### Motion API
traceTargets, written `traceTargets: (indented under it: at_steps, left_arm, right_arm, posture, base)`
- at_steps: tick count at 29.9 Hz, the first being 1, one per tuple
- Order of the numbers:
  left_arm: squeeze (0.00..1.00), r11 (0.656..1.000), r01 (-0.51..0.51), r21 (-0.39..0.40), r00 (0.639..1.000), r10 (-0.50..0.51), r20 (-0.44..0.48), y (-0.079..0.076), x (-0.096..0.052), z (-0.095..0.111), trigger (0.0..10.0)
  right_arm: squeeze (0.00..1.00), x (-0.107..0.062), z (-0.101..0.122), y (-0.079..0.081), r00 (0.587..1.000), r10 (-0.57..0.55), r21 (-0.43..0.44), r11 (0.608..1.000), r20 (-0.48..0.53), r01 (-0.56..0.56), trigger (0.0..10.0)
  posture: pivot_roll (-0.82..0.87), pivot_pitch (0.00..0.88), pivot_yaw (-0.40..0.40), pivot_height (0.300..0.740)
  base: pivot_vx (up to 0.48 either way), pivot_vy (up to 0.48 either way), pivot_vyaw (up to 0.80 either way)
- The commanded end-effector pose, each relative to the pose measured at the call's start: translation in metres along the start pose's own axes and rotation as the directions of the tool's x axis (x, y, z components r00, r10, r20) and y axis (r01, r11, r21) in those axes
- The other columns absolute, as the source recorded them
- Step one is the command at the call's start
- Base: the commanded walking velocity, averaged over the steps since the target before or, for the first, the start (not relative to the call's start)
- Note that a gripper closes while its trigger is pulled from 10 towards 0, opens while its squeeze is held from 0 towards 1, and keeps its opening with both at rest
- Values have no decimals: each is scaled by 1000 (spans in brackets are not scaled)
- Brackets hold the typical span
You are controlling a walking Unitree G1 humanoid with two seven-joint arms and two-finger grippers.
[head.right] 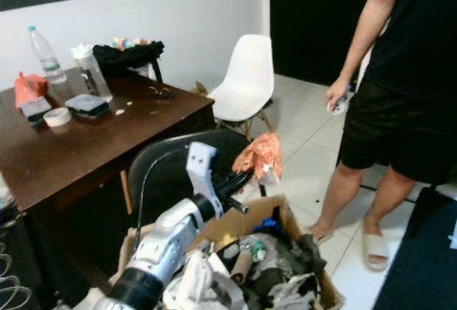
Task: Picking trash to rubbish bin
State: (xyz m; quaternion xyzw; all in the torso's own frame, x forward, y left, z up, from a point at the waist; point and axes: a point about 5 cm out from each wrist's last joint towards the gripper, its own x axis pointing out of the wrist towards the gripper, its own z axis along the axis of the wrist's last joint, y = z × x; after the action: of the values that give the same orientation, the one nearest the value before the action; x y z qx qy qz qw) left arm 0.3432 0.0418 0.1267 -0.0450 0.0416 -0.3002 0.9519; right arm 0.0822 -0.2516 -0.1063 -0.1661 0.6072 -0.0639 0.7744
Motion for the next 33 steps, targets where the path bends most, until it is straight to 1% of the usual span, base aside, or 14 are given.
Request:
traceTargets:
  at_steps: [1,5,8,9,10,12,14,16,20,26,27,29,30,33]
  left_arm:
    - [0,997,-77,22,997,78,-22,13,-4,-6,10000]
    - [0,979,-192,74,979,196,-55,28,-10,-17,10000]
    - [0,975,-206,78,976,211,-58,31,-11,-20,10000]
    - [0,973,-204,104,975,211,-62,33,-13,-23,10000]
    - [0,973,-204,104,975,211,-62,33,-13,-23,10000]
    - [0,970,-172,170,981,184,-60,35,-15,-28,10000]
    - [0,970,-172,170,981,184,-60,35,-15,-28,10000]
    - [0,951,-159,266,980,185,-74,40,-19,-33,10000]
    - [0,904,-162,395,972,215,-92,48,-25,-40,10000]
    - [8,864,-137,485,971,214,-108,51,-29,-47,10000]
    - [718,844,-118,524,971,207,-116,51,-30,-49,10000]
    - [718,844,-118,524,971,207,-116,51,-30,-49,10000]
    - [1000,832,-102,546,972,199,-122,52,-32,-50,10000]
    - [1000,800,-61,597,974,179,-139,56,-36,-54,10000]
  right_arm:
    - [0,0,-1,3,1000,7,11,1000,-3,-7,10000]
    - [0,0,-2,4,1000,9,13,1000,-5,-9,10000]
    - [0,0,-3,4,1000,10,13,1000,-7,-10,10000]
    - [0,0,-4,5,1000,10,14,1000,-8,-10,10000]
    - [0,0,-4,5,1000,10,14,1000,-8,-10,10000]
    - [0,-1,-5,5,1000,10,15,1000,-12,-10,10000]
    - [0,-1,-5,5,1000,10,15,1000,-12,-10,10000]
    - [0,-1,-6,5,1000,10,16,1000,-13,-10,10000]
    - [0,-1,-6,5,1000,11,16,1000,-11,-11,10000]
    - [0,-1,-6,5,1000,9,16,1000,-10,-9,10000]
    - [0,-1,-7,5,1000,8,17,1000,-11,-8,10000]
    - [0,-1,-7,5,1000,8,17,1000,-11,-8,10000]
    - [0,-1,-7,4,1000,7,16,1000,-12,-7,10000]
    - [0,-1,-7,4,1000,5,14,1000,-13,-5,10000]
  posture:
    - [-277,111,124,740]
    - [-280,114,126,740]
    - [-282,115,127,740]
    - [-282,116,127,740]
    - [-282,116,127,740]
    - [-281,116,128,740]
    - [-281,116,128,740]
    - [-280,117,129,740]
    - [-280,115,129,740]
    - [-285,114,129,740]
    - [-286,113,128,740]
    - [-286,113,128,740]
    - [-286,113,128,740]
    - [-287,111,126,740]
  base:
    - [0,0,0]
    - [0,0,0]
    - [0,0,0]
    - [0,0,0]
    - [0,0,0]
    - [0,0,0]
    - [0,0,0]
    - [0,0,0]
    - [0,0,0]
    - [0,0,0]
    - [0,0,0]
    - [0,0,0]
    - [0,0,0]
    - [0,0,0]
